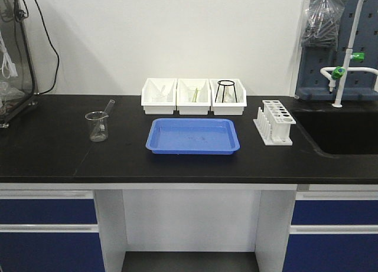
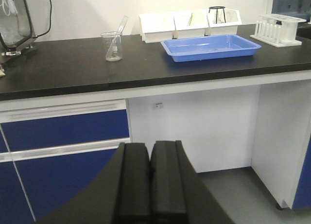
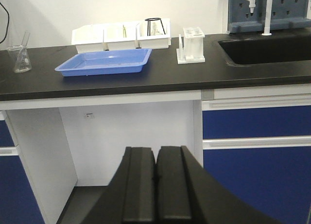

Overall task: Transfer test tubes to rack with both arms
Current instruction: 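Drive the base toward the white bins on the bench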

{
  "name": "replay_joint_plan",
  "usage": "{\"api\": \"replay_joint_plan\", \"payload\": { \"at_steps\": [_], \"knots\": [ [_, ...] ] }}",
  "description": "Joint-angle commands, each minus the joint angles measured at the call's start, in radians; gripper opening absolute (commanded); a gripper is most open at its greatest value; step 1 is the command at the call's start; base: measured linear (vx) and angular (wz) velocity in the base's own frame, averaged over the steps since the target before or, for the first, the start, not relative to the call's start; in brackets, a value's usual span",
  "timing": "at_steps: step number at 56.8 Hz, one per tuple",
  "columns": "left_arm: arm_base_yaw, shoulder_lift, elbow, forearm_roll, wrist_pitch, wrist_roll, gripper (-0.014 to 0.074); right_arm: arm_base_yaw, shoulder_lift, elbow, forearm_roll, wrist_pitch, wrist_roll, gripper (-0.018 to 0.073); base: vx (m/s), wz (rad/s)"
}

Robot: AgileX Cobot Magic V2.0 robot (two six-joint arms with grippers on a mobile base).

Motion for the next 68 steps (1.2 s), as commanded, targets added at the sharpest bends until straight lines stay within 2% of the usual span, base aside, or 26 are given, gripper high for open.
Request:
{"api": "replay_joint_plan", "payload": {
  "at_steps": [1, 25, 68],
  "knots": [
    [0.002, -0.019, 0.027, -0.009, -0.077, -0.007, -0.0017, -0.005, -0.007, 0.011, -0.006, -0.079, -0.006, -0.0007, 0.23, 0.01],
    [0.002, -0.019, 0.027, -0.009, -0.077, -0.007, -0.0017, -0.005, -0.007, 0.011, -0.006, -0.079, -0.006, -0.0007, 0.3, 0.03],
    [0.002, -0.019, 0.027, -0.009, -0.077, -0.007, -0.0017, -0.005, -0.007, 0.011, -0.006, -0.079, -0.006, -0.0007, 0.45, -0.05]
  ]
}}
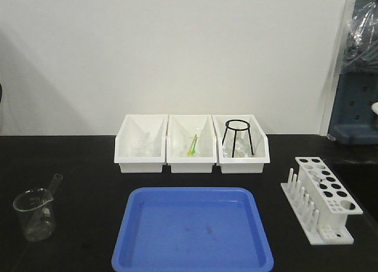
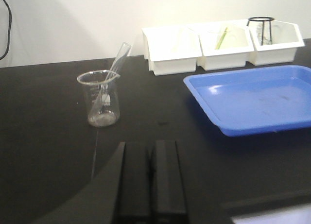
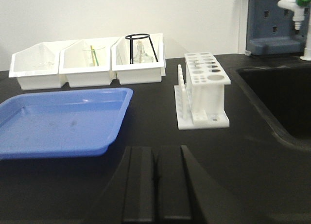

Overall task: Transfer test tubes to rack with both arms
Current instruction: 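Drive the base toward the white bins on the bench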

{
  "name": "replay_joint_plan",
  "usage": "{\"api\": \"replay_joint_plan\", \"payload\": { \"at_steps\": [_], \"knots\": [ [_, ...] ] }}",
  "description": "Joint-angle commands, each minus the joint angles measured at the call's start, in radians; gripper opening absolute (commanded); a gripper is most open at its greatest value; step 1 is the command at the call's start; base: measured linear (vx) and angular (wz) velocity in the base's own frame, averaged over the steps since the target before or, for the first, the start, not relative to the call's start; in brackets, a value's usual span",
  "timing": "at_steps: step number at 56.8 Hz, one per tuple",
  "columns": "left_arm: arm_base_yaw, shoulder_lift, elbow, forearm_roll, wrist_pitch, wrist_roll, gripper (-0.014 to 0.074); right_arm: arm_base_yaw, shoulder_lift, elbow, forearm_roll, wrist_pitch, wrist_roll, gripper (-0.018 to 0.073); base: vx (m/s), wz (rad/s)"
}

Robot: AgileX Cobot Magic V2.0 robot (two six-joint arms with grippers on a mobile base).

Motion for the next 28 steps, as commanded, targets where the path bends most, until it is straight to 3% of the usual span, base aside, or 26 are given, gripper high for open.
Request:
{"api": "replay_joint_plan", "payload": {
  "at_steps": [1, 28],
  "knots": [
    [0.002, -0.019, 0.027, -0.009, -0.077, -0.007, -0.0017, -0.005, -0.007, 0.011, -0.006, -0.079, -0.006, -0.0007, 0.42, 0.05],
    [0.002, -0.019, 0.027, -0.009, -0.077, -0.007, -0.0017, -0.005, -0.007, 0.011, -0.006, -0.079, -0.006, -0.0007, 0.38, 0.09]
  ]
}}
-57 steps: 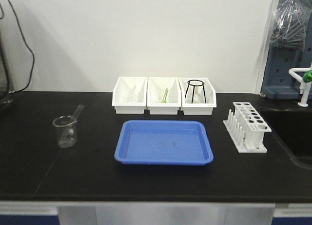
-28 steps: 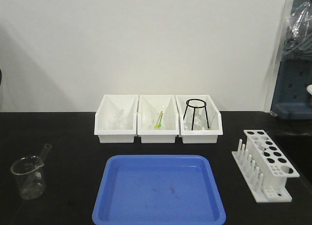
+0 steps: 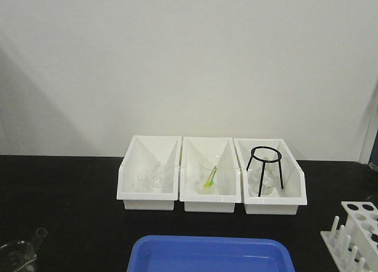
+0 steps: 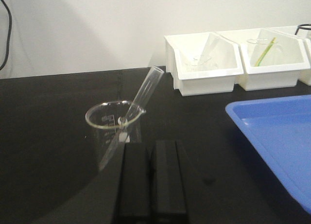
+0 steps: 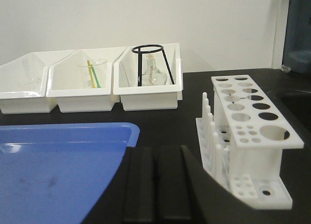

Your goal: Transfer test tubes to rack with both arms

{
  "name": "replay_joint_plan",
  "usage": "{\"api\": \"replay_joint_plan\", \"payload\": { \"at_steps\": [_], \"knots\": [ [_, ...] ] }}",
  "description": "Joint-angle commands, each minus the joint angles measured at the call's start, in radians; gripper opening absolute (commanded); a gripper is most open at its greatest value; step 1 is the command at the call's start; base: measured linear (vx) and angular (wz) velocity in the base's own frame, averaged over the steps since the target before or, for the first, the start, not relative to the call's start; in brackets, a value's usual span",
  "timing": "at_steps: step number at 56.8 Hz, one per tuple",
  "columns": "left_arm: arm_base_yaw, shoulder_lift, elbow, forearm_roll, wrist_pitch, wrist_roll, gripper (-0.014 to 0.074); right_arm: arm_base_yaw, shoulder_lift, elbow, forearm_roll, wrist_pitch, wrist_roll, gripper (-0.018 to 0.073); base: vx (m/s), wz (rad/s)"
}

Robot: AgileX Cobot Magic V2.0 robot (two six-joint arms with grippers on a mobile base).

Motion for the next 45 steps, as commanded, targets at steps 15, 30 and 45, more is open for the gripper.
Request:
{"api": "replay_joint_plan", "payload": {
  "at_steps": [15, 30, 45],
  "knots": [
    [0.002, -0.019, 0.027, -0.009, -0.077, -0.007, -0.0017, -0.005, -0.007, 0.01, -0.006, -0.079, -0.006, -0.0007, 0.2, -0.07],
    [0.002, -0.019, 0.027, -0.009, -0.077, -0.007, -0.0017, -0.005, -0.007, 0.01, -0.006, -0.079, -0.006, -0.0007, 0.04, -0.03],
    [0.002, -0.019, 0.027, 0.003, -0.077, 0.009, -0.0017, -0.005, -0.007, 0.01, -0.006, -0.079, -0.006, -0.0007, 0.0, 0.0]
  ]
}}
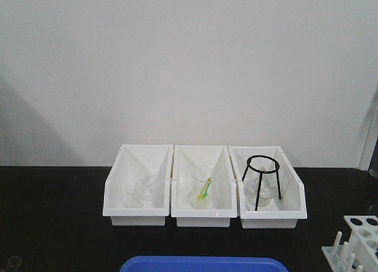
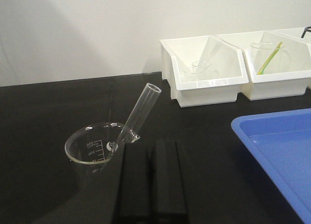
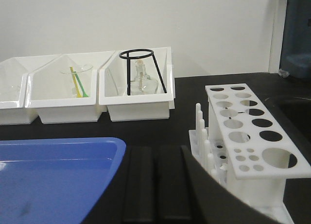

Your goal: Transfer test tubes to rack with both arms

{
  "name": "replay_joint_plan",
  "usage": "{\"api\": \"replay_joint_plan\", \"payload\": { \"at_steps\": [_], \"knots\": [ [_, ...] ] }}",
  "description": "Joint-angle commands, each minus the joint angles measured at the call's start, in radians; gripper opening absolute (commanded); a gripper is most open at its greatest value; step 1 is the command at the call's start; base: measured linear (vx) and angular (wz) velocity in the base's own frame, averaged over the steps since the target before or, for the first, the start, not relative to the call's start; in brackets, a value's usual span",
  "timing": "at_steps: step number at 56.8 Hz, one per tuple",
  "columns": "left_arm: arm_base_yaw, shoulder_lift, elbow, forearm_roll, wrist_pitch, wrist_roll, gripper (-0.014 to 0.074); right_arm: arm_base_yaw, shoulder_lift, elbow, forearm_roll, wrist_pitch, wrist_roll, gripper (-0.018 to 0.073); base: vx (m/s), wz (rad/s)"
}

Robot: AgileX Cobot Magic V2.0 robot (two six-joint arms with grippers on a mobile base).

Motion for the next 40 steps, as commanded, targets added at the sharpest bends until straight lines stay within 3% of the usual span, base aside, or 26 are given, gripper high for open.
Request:
{"api": "replay_joint_plan", "payload": {
  "at_steps": [1, 20, 30, 40],
  "knots": [
    [0.002, -0.019, 0.027, 0.0, -0.077, 0.003, -0.0017, -0.005, -0.007, 0.01, -0.006, -0.079, -0.006, -0.0007, 0.0, 0.0],
    [0.002, -0.019, 0.026, 0.0, -0.085, 0.003, -0.0017, -0.005, -0.007, 0.01, -0.006, -0.08, -0.006, -0.0007, 0.0, 0.0],
    [0.002, -0.019, 0.019, -0.002, -0.203, -0.001, -0.0017, -0.005, -0.007, 0.01, -0.02, -0.181, -0.007, -0.0007, 0.0, 0.0],
    [0.002, -0.018, -0.04, -0.001, -0.339, -0.142, -0.0017, -0.005, -0.007, -0.051, -0.024, -0.288, -0.007, -0.0007, 0.0, 0.0]
  ]
}}
